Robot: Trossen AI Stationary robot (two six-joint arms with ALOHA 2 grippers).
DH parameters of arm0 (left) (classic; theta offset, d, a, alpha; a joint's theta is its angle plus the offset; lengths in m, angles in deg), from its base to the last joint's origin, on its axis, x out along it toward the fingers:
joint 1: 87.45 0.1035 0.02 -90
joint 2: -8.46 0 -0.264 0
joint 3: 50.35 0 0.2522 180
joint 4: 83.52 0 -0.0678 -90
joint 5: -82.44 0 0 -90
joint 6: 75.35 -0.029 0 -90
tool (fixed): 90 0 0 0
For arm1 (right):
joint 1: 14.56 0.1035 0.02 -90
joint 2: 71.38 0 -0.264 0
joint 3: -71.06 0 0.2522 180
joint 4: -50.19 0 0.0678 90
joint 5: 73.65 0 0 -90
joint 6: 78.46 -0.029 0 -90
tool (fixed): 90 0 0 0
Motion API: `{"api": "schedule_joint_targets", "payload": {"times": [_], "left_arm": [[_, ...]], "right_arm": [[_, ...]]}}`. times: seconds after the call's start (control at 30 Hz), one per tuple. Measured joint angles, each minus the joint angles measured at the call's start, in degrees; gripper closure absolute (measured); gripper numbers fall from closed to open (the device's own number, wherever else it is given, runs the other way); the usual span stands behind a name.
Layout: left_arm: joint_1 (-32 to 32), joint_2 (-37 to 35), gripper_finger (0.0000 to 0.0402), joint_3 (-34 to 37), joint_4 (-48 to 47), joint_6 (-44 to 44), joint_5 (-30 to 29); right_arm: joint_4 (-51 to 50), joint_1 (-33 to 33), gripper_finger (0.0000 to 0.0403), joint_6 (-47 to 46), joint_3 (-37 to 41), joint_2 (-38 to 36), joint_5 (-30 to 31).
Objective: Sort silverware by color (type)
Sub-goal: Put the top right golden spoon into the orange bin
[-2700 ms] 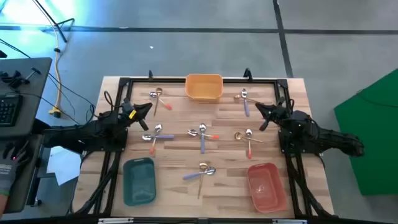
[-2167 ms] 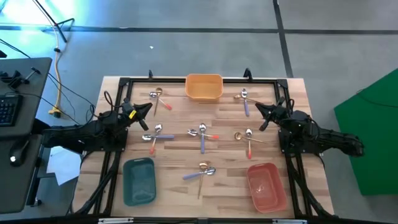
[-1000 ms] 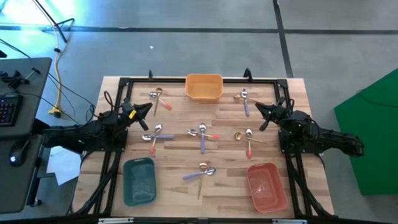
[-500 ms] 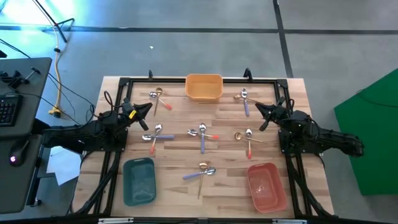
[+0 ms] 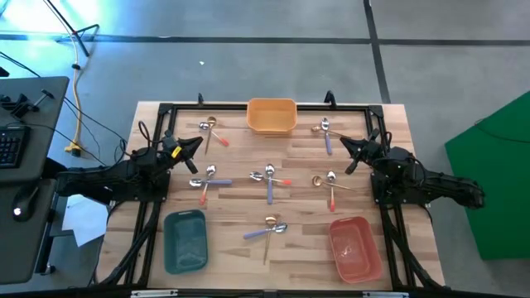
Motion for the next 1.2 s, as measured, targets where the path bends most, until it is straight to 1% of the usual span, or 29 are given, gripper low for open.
{"api": "schedule_joint_targets", "payload": {"times": [0.13, 0.27, 0.3, 0.47, 0.57, 0.67, 0.8, 0.87, 0.93, 1.0, 1.1, 1.2], "left_arm": [[-0.02, 0.00, 0.0380, 0.01, 0.02, 0.00, -0.20], [-0.02, -0.01, 0.0380, 0.01, 0.02, 0.00, -0.20], [-0.01, 0.00, 0.0380, 0.01, 0.01, 0.03, -0.20], [-0.01, 0.00, 0.0380, 0.01, 0.04, 1.38, 0.19], [-0.02, 0.00, 0.0380, 0.01, 0.04, -0.26, 0.46], [0.00, 0.00, 0.0380, 0.00, 0.07, -1.55, 0.46], [0.00, 0.00, 0.0380, 0.02, 0.05, -2.13, 0.48], [-0.02, 0.00, 0.0380, 0.02, 0.07, -1.55, 0.48], [0.02, -0.02, 0.0380, 0.01, 0.07, -1.63, 0.44], [0.02, 0.00, 0.0380, 0.00, 0.07, -2.49, 0.47], [0.02, 0.01, 0.0380, 0.02, 0.09, -2.84, 0.29], [0.00, 0.00, 0.0380, 0.00, 0.09, -2.61, -0.20]], "right_arm": [[-0.27, -0.02, 0.0402, 1.84, 0.02, 0.00, 0.00], [-0.26, -0.02, 0.0402, -1.70, 0.00, -0.02, 0.00], [0.10, -0.02, 0.0402, -1.20, 0.01, 0.00, 0.00], [6.29, -0.01, 0.0402, 11.13, 0.02, -0.06, 0.02], [10.98, -0.02, 0.0402, 12.97, 0.02, -0.06, -0.02], [14.44, -0.02, 0.0402, 10.15, 0.02, -0.06, -1.05], [16.62, -0.07, 0.0402, 8.29, 0.02, -0.04, -5.76], [17.33, -0.09, 0.0402, 6.82, 0.02, 0.04, -6.18], [18.21, -0.51, 0.0402, 5.07, 0.02, 0.63, -5.86], [19.38, -1.31, 0.0402, 3.21, -0.07, 2.06, -4.22], [16.37, -3.06, 0.0402, 2.71, -1.97, 6.04, -0.61], [11.17, -5.58, 0.0402, 0.76, -6.13, 11.73, 1.25]]}}
